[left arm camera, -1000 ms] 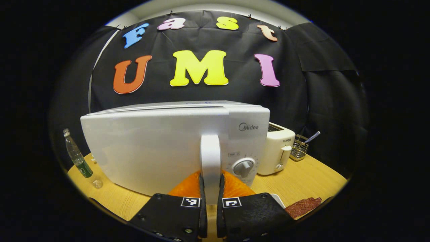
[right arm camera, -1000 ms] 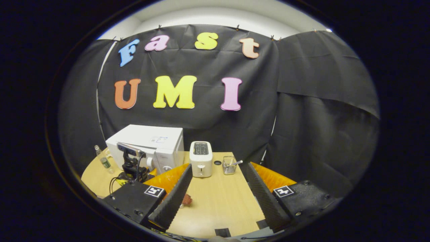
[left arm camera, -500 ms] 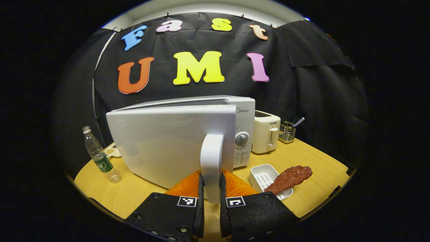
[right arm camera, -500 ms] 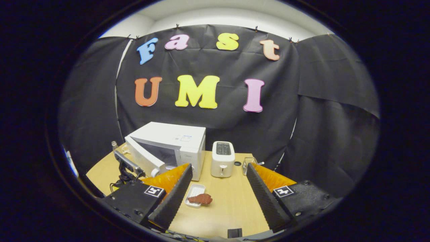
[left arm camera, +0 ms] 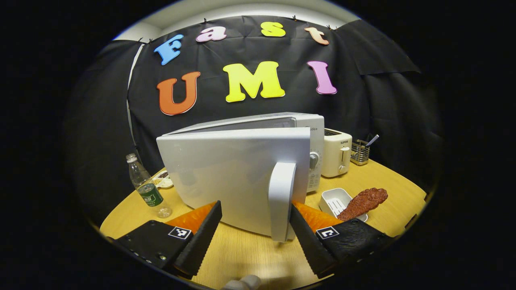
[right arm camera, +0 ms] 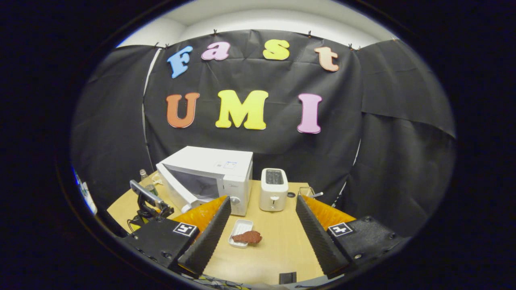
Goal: Open the microwave oven with the left hand, put the food in, and close the microwave oven.
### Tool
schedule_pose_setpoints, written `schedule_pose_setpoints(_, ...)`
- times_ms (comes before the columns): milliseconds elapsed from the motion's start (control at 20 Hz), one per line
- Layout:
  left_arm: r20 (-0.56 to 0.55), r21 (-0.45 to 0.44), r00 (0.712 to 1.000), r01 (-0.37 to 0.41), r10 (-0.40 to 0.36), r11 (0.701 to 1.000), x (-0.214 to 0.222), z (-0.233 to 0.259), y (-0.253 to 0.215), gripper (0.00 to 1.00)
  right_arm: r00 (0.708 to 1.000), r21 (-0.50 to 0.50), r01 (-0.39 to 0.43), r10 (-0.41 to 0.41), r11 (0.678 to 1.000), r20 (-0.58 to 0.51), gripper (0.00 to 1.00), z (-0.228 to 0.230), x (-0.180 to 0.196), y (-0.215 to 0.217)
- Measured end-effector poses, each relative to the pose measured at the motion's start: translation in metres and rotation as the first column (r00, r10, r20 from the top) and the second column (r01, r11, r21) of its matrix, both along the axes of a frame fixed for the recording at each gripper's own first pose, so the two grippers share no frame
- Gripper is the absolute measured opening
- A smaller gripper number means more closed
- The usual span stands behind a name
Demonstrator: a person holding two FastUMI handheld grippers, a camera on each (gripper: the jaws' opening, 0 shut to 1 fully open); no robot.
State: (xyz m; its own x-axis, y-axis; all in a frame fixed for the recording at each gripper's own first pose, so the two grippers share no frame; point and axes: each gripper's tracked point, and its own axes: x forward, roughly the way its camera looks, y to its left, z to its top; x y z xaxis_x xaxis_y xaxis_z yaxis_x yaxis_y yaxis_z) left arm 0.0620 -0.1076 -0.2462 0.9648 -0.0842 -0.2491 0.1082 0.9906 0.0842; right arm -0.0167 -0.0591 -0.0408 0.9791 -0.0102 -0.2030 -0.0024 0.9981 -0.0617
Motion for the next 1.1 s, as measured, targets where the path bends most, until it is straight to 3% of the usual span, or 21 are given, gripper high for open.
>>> schedule_pose_setpoints(100, 0.013, 0.025, 1.0, 0.003, -0.003, 1.0, -0.007, 0.005, 0.005, 0.96, 1.0, -0.013, 0.007, -0.007, 1.0, -0.003, 0.96, -0.005, 0.0, -0.004)
schedule_pose_setpoints(150, 0.015, 0.035, 1.0, 0.005, -0.005, 0.999, -0.012, 0.005, 0.009, 0.96, 1.0, -0.015, 0.005, -0.005, 1.0, -0.01, 1.0, -0.01, 0.001, -0.005)
schedule_pose_setpoints(350, 0.008, 0.043, 1.0, -0.002, 0.001, 0.999, -0.034, 0.007, 0.034, 0.96, 1.0, -0.005, -0.005, 0.005, 1.0, -0.024, 1.0, -0.021, -0.004, 0.004)
schedule_pose_setpoints(850, -0.012, 0.085, 0.993, -0.118, 0.119, 0.989, -0.098, 0.012, 0.142, 0.96, 0.993, 0.014, -0.111, 0.111, 0.994, -0.033, 1.0, -0.039, -0.009, 0.08)
schedule_pose_setpoints(1100, -0.059, 0.013, 0.984, -0.169, 0.17, 0.985, -0.12, 0.004, 0.199, 0.95, 0.987, 0.016, -0.157, 0.157, 0.988, -0.032, 1.0, -0.046, -0.009, 0.119)
